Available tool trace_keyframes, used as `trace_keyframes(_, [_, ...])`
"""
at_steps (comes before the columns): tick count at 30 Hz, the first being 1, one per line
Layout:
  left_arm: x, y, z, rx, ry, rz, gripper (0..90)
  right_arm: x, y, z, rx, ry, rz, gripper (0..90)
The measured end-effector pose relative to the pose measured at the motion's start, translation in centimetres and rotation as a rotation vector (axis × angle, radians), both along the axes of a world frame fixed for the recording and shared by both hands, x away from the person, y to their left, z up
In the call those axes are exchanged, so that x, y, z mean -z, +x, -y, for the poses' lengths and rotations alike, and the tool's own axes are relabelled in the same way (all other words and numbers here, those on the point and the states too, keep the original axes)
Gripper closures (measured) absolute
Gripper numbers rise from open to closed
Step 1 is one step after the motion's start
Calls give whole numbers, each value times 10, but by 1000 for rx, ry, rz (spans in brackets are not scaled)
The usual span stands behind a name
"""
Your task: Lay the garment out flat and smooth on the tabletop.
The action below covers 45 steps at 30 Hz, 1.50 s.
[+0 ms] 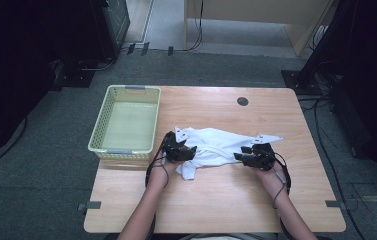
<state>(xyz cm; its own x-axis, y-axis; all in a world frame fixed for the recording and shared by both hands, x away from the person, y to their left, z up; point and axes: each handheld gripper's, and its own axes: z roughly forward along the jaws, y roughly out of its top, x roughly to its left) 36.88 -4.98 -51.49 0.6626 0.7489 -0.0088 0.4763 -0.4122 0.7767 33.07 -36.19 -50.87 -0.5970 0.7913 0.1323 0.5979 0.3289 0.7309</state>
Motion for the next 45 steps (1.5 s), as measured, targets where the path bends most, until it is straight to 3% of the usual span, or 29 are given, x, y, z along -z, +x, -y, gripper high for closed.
trace_keyframes(3, [2, 1, 0, -3, -9, -7, 351, 4, 2, -3, -2, -7, -4, 543])
trace_keyframes(5, [2, 0, 0, -2, -15, -13, 443, 7, 4, -3, -1, -3, -11, 549])
trace_keyframes(9, [3, 1, 2, 1, -13, -24, 521, 8, 3, -8, -16, -1, -3, 557])
trace_keyframes(12, [3, 1, 4, -31, -23, -47, 571, 8, 4, -12, -25, -5, -3, 564])
trace_keyframes(16, [3, -1, 4, -36, -22, -38, 664, 7, 4, -15, -29, -8, -2, 575])
trace_keyframes(18, [3, -1, 4, -55, -40, -54, 707, 7, 4, -17, -31, -8, -1, 583])
trace_keyframes(20, [3, 1, 3, -82, -78, -100, 723, 8, 4, -18, -33, -9, 3, 593])
trace_keyframes(21, [3, 1, 3, -82, -78, -100, 726, 8, 3, -19, -34, -11, 2, 593])
trace_keyframes(22, [2, 3, 1, -105, -112, -141, 741, 8, 4, -19, -34, -9, 5, 594])
trace_keyframes(26, [0, 1, 1, -87, -75, -103, 837, 9, 3, -21, -37, 1, 2, 604])
trace_keyframes(30, [-1, 0, 1, -77, -63, -90, 866, 8, 3, -24, -41, 5, 5, 605])
trace_keyframes(45, [-12, -2, 3, -58, -78, -55, 874, 11, 5, -29, -35, -3, 14, 623])
